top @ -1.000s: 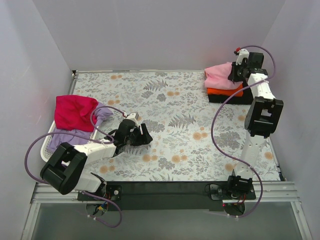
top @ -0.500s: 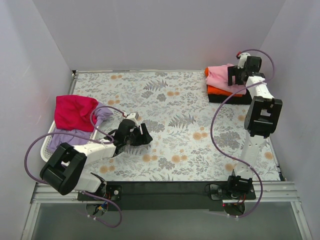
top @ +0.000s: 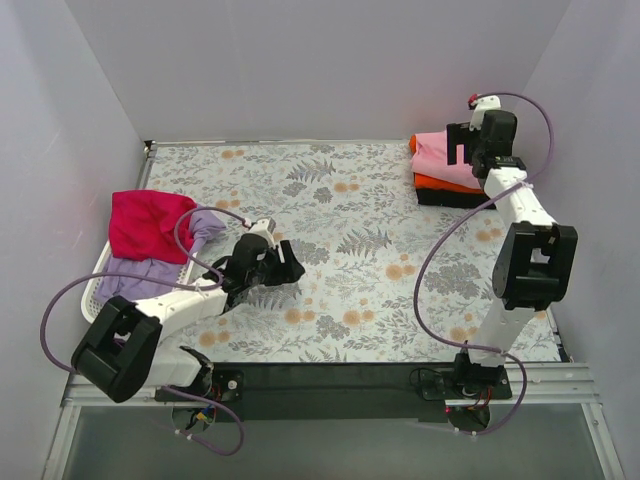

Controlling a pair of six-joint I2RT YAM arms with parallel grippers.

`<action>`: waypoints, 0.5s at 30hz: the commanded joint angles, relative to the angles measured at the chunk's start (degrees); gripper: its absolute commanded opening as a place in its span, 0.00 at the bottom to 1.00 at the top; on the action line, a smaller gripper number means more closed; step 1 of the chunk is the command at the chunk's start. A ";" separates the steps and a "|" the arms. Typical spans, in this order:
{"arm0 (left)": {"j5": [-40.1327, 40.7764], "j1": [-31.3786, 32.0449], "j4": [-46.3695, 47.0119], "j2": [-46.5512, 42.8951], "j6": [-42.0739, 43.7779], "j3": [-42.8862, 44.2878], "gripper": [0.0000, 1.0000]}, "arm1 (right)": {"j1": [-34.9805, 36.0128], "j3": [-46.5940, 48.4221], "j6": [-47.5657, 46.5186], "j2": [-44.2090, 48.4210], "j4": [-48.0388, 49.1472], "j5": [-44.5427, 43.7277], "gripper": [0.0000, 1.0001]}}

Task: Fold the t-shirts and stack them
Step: Neatly place the folded tshirt to the corner

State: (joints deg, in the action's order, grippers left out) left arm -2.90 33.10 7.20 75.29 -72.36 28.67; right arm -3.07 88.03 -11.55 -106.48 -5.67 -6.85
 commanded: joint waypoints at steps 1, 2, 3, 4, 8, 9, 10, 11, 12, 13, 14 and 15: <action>2.10 -0.41 -1.22 -4.62 1.34 3.15 0.59 | 1.04 -4.07 1.53 7.13 7.52 -5.71 0.98; 2.11 -0.41 -1.66 -5.67 1.25 3.41 0.59 | 1.48 -5.40 1.71 8.46 7.60 -6.06 0.98; 2.19 -0.41 -2.45 -6.20 1.25 4.20 0.59 | 1.92 -6.54 2.32 9.87 7.52 -6.50 0.98; 4.11 -0.41 -2.98 -6.73 1.43 4.64 0.59 | 2.97 -9.08 2.67 12.93 7.52 -6.51 0.99; 5.00 -0.49 -4.30 -9.71 1.87 6.31 0.59 | 6.05 -16.11 7.32 21.29 5.94 -1.26 0.98; 5.27 -0.41 -5.00 -11.11 1.87 6.49 0.59 | 6.32 -17.61 8.72 22.79 4.28 1.29 0.98; 5.79 -0.49 -5.44 -11.82 2.04 7.10 0.59 | 6.93 -19.11 12.39 25.85 3.74 5.75 0.98; 6.67 -0.49 -6.05 -12.87 2.22 7.45 0.59 | 7.29 -22.52 13.91 27.45 3.30 6.93 0.98; 7.11 -0.49 -6.84 -13.32 2.31 7.89 0.59 | 7.72 -24.20 15.32 29.03 2.95 10.51 0.98; 7.64 -0.49 -8.59 -13.85 2.66 8.51 0.59 | 9.21 -26.05 16.37 32.00 2.95 11.33 0.98; 8.77 -0.49 -9.22 -14.89 2.83 8.77 0.59 | 10.27 -29.72 17.86 33.42 3.03 11.60 0.98; 9.31 -0.49 -10.09 -15.43 2.92 8.86 0.59 | 11.50 -31.24 18.05 34.57 3.12 11.77 0.98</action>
State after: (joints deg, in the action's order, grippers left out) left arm 2.61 33.04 1.17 62.50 -70.85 35.33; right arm 6.11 61.52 0.75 -75.35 -2.17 -0.54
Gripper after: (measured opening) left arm 0.591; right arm 0.984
